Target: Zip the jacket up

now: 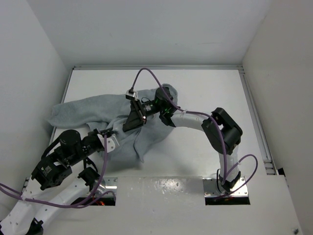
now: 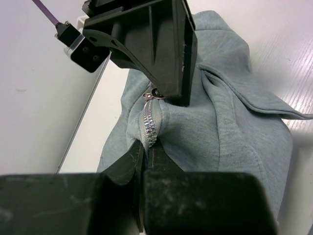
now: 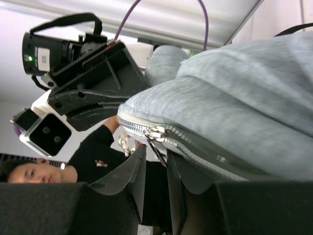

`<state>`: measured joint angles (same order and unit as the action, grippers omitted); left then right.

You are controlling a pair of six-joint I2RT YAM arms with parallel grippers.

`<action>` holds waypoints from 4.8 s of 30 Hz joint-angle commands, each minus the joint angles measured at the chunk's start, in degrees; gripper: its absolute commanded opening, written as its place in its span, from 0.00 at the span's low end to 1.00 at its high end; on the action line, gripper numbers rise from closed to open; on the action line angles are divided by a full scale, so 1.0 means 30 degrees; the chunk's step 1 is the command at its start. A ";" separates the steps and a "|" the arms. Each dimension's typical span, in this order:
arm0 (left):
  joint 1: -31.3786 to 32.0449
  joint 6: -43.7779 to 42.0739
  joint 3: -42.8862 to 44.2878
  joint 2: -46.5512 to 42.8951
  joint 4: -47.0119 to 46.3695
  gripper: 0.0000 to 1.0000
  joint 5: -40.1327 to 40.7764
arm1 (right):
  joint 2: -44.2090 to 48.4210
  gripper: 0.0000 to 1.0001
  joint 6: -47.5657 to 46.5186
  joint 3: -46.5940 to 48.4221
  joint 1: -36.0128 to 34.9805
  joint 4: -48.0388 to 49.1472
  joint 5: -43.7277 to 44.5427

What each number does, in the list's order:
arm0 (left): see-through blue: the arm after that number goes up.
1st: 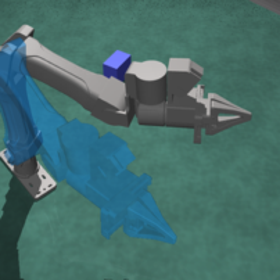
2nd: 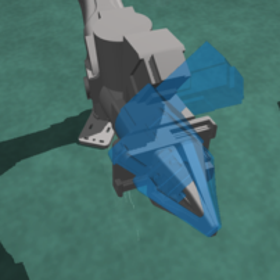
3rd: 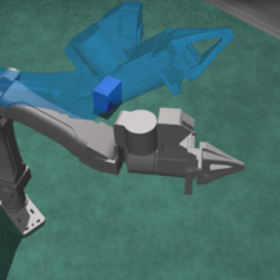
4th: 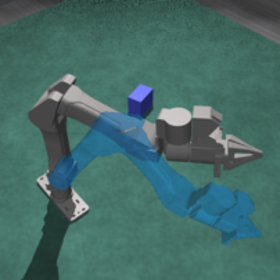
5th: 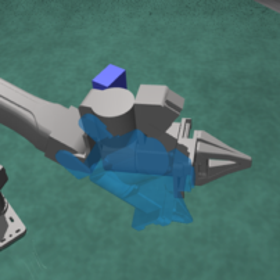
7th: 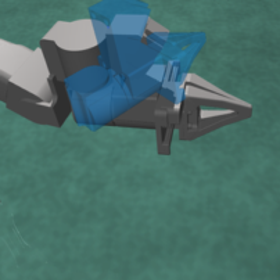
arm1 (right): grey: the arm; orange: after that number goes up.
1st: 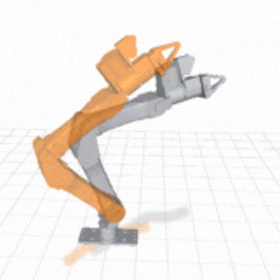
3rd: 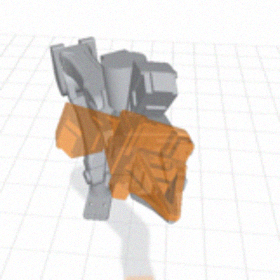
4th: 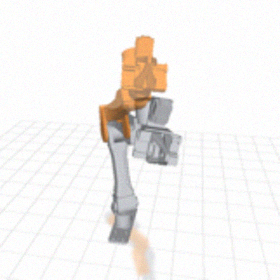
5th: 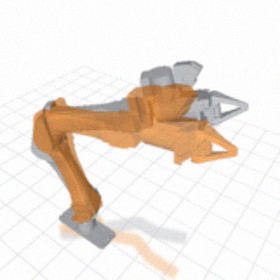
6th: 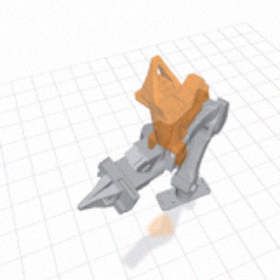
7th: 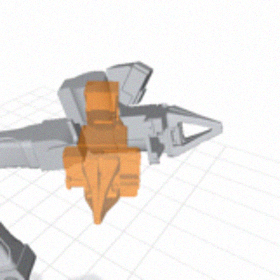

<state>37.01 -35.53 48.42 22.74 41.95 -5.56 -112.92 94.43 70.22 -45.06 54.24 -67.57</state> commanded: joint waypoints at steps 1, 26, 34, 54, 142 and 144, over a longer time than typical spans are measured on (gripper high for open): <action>-0.0034 -0.0169 0.0206 -0.0460 -0.1770 0.00 -0.0812 | 0.0054 0.24 -0.0452 0.0764 0.0399 0.0055 0.0550; -0.0034 -0.0345 0.0206 -0.0110 -0.1768 0.00 -0.0841 | -0.0182 0.10 0.1602 0.1409 0.0049 0.3778 -0.0064; -0.0034 -0.0345 0.0206 -0.0489 -0.1768 0.00 -0.0841 | 0.0520 0.00 -0.1557 0.0912 0.0340 -0.0201 -0.0591; -0.0034 -0.3421 0.2665 -0.1868 0.1541 0.00 -0.0026 | 0.1081 0.00 -2.3594 0.3897 0.6487 -2.8266 0.7837; -0.0969 0.7754 0.3805 2.4292 -0.2146 0.39 0.1737 | 0.9281 0.75 -2.4007 -0.2018 1.4287 -2.7952 0.4887; -0.1582 0.6401 0.5497 2.4848 -0.2149 0.20 0.1125 | 0.9370 0.75 -2.4037 -0.2048 1.4346 -2.7952 0.4887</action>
<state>35.05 -7.94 58.78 96.33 40.21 -1.96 -85.25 22.70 61.76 -2.42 -29.61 -51.42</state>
